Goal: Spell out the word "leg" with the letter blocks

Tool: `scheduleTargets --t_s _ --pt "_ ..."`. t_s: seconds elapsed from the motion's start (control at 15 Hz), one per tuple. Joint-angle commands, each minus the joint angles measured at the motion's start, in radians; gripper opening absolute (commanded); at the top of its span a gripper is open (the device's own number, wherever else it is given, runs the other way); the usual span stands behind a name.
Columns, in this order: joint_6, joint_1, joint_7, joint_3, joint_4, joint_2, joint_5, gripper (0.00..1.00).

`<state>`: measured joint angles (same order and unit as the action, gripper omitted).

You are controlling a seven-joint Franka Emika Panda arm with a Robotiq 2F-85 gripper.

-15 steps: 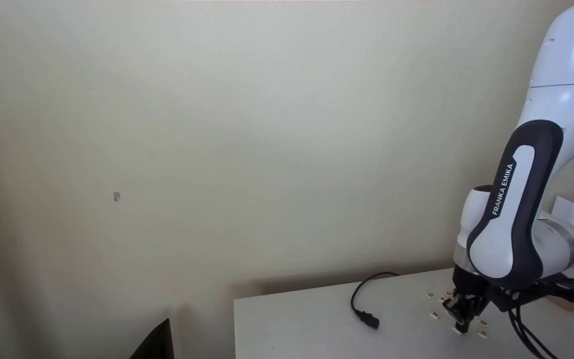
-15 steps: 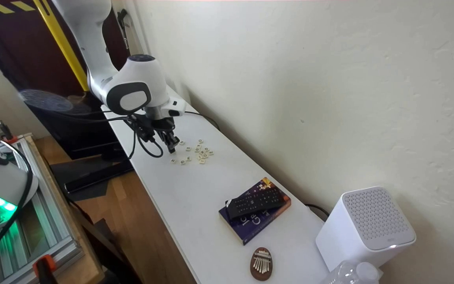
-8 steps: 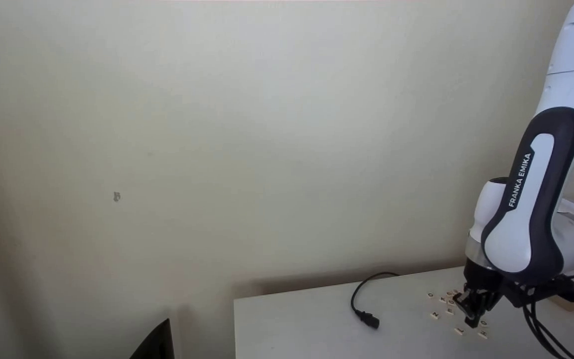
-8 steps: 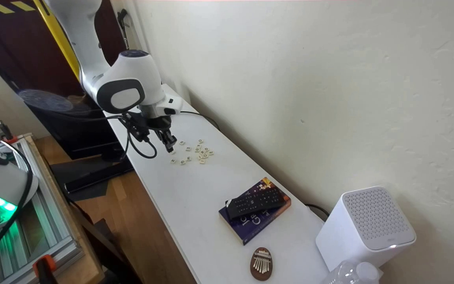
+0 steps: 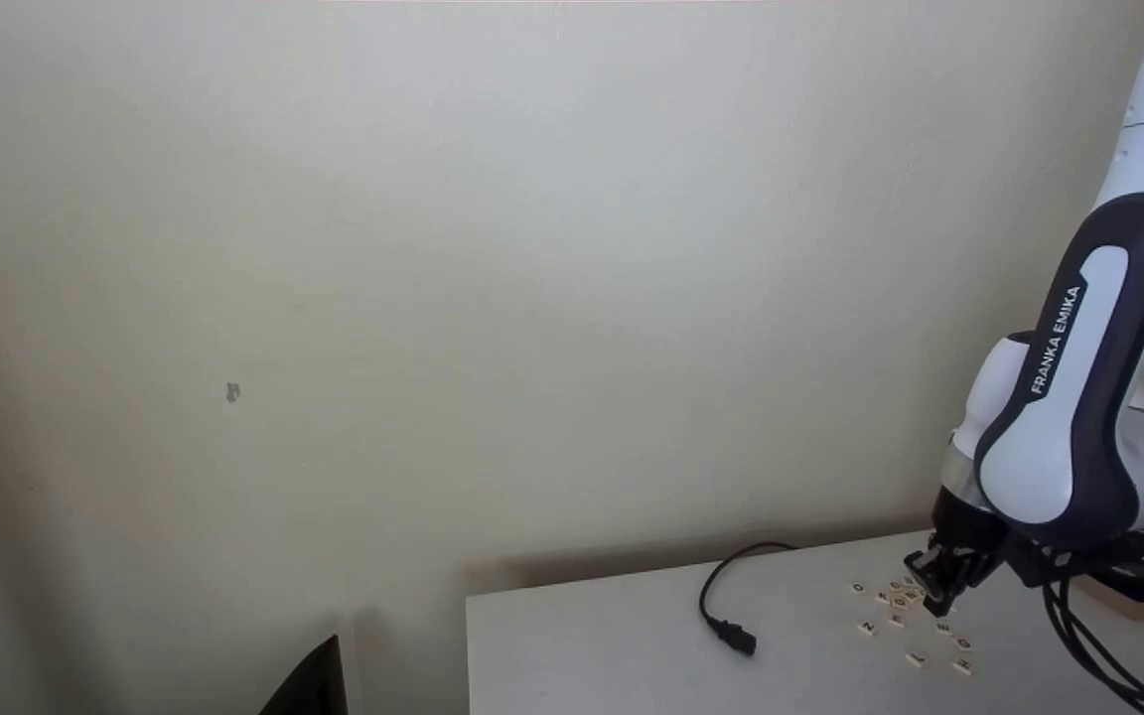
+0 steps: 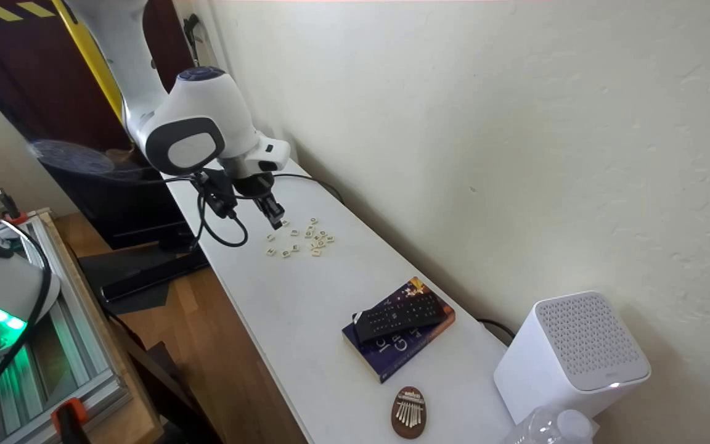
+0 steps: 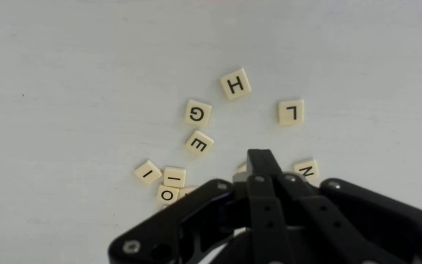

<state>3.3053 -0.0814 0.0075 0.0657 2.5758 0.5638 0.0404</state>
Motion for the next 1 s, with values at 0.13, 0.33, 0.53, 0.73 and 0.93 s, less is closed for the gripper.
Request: scheduleTargets --t_s 0.13,0.33,0.53,0.73,0.93 --pt "0.021 -0.020 0.012 -0.020 -0.057 0.033 -0.025 0.00" --pt "0.013 -0.021 0.034 -0.028 -0.094 0.059 -0.042 0.00" --pt "0.003 -0.030 0.048 -0.046 -0.124 0.090 -0.049 0.00" --pt "0.000 -0.032 0.059 -0.055 -0.143 0.119 -0.056 0.00" --pt "0.005 -0.034 0.075 -0.057 -0.157 0.147 -0.074 0.00"
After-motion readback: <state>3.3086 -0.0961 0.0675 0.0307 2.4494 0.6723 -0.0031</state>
